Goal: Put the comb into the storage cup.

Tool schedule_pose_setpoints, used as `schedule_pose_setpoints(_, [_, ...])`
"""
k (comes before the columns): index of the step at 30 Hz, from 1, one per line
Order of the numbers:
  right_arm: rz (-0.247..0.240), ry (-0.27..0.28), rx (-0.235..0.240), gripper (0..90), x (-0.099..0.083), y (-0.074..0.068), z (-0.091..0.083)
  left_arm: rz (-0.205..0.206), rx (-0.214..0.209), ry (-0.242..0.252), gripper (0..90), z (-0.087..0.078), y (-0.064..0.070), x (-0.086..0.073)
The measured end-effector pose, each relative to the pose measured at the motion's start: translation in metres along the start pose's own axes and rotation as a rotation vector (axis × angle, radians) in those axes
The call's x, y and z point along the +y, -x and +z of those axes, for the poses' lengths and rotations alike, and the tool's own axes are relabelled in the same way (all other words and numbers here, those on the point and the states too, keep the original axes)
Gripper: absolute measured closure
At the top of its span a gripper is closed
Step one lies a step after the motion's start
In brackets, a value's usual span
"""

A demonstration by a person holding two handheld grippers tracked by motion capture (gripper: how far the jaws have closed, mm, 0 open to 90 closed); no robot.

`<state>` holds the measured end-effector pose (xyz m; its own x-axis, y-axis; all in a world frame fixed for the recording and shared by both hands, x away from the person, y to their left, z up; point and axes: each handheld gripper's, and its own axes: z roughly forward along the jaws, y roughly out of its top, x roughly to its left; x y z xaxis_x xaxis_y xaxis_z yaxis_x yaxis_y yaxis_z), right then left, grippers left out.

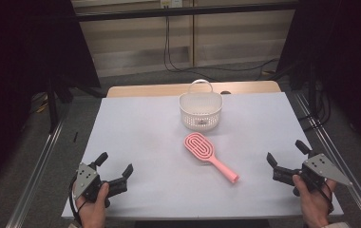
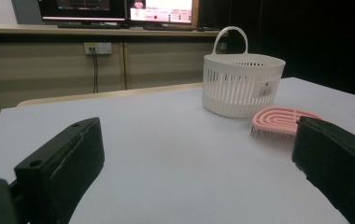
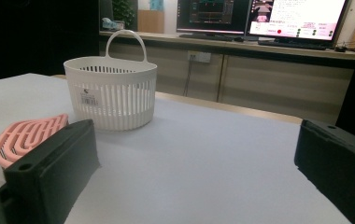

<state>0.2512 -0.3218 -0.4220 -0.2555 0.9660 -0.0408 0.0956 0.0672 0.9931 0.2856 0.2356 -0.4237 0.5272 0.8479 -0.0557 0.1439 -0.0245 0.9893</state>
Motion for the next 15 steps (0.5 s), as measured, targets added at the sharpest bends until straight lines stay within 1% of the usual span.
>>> schedule_pose_setpoints(4, [-0.003,-0.004,0.006,0.0,-0.0002,-0.0004,0.0002,0.003,0.003,-0.005,2.1,-0.0003,-0.0006,0.0002])
schedule_pose_setpoints(5, [-0.001,0.000,0.020,0.5,-0.0007,-0.0004,0.0005,0.003,0.006,-0.018,2.1,-0.0006,-0.0003,-0.0001])
schedule_pose_setpoints(6, [-0.004,-0.001,0.040,1.6,-0.0016,-0.0002,0.0006,-0.009,0.013,-0.024,2.1,-0.0004,0.0001,-0.0004])
schedule_pose_setpoints(7, [-0.003,-0.006,0.048,1.2,-0.0024,-0.0007,0.0010,-0.012,0.009,-0.027,2.1,-0.0004,-0.0003,-0.0004])
schedule_pose_setpoints(9, [-0.004,-0.008,0.058,1.0,-0.0026,-0.0015,0.0015,-0.009,0.003,-0.016,2.0,0.0000,0.0001,-0.0003])
schedule_pose_setpoints(11, [-0.013,-0.012,0.065,1.0,-0.0027,-0.0018,0.0019,-0.005,-0.004,-0.016,1.9,0.0002,0.0000,-0.0002])
schedule_pose_setpoints(15, [-0.015,-0.014,0.068,0.9,-0.0030,-0.0026,0.0023,-0.005,-0.002,-0.014,2.0,0.0007,0.0002,-0.0003])
